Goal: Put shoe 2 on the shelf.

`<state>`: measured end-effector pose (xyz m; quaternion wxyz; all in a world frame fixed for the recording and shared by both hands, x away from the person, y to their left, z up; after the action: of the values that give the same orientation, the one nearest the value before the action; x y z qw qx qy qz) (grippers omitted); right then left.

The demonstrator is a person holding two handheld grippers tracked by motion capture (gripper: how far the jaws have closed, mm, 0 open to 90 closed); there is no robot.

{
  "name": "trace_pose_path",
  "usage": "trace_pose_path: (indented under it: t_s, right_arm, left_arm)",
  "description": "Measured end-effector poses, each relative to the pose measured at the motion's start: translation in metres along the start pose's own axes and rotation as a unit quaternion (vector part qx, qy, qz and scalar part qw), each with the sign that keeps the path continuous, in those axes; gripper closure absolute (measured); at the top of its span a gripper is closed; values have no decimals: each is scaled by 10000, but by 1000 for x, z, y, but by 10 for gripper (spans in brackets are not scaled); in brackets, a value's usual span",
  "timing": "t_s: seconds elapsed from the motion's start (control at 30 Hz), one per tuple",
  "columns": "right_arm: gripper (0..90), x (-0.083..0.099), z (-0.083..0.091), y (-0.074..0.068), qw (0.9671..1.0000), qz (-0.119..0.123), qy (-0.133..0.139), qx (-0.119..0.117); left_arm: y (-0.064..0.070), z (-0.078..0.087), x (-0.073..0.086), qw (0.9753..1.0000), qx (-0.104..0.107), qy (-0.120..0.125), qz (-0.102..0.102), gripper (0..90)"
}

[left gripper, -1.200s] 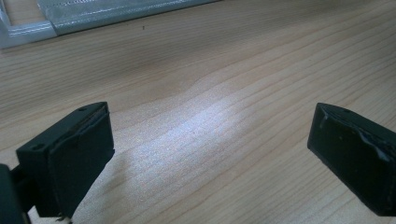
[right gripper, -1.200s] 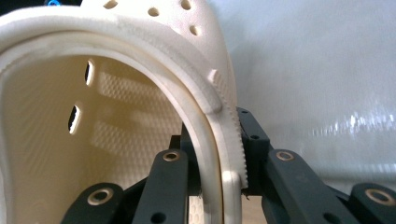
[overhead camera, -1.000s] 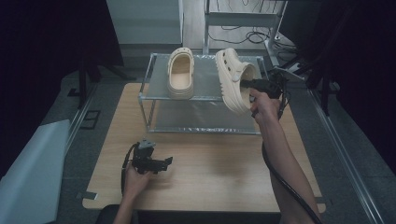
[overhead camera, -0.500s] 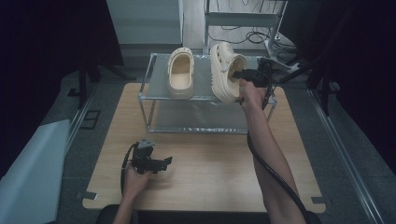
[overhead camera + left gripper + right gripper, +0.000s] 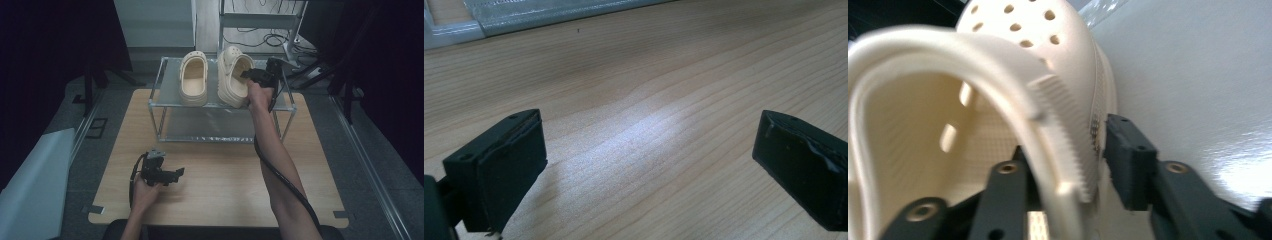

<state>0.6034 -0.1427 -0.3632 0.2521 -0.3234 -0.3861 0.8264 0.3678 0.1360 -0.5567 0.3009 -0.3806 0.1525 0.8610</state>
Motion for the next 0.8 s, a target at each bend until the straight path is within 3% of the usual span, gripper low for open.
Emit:
trace_pose_path:
  t_s: [0.1,0.43,0.67,0.73,0.8]
  right_arm:
    - [527,5,-6,-4,9999,73,-3,74]
    - [489,13,-17,-16,9977,507,174,416]
    - [471,17,-23,-21,9963,745,122,414]
    - [398,18,-24,-20,9964,760,90,367]
    - [277,21,-28,-17,9972,713,-126,209]
  left_arm:
    - [1,0,0,10000,13,7,-17,8]
    - [1,0,-1,10000,40,0,-33,8]
    - [1,-1,-1,10000,31,-10,-37,8]
    - [2,-1,-1,10000,34,-14,-47,8]
    - [2,-1,-1,10000,28,-19,-48,8]
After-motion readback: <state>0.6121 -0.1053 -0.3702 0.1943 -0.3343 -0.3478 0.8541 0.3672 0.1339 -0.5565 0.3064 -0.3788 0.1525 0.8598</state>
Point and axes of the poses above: each handheld gripper's, and its own axes: z roughly backward along the jaws, x roughly out of its underside, y roughly to its right, the point moved 8 cm from there along -z, roughly forward along the jaws, and after that the axes turned 13 degrees about -z, right-handed, at the moved point
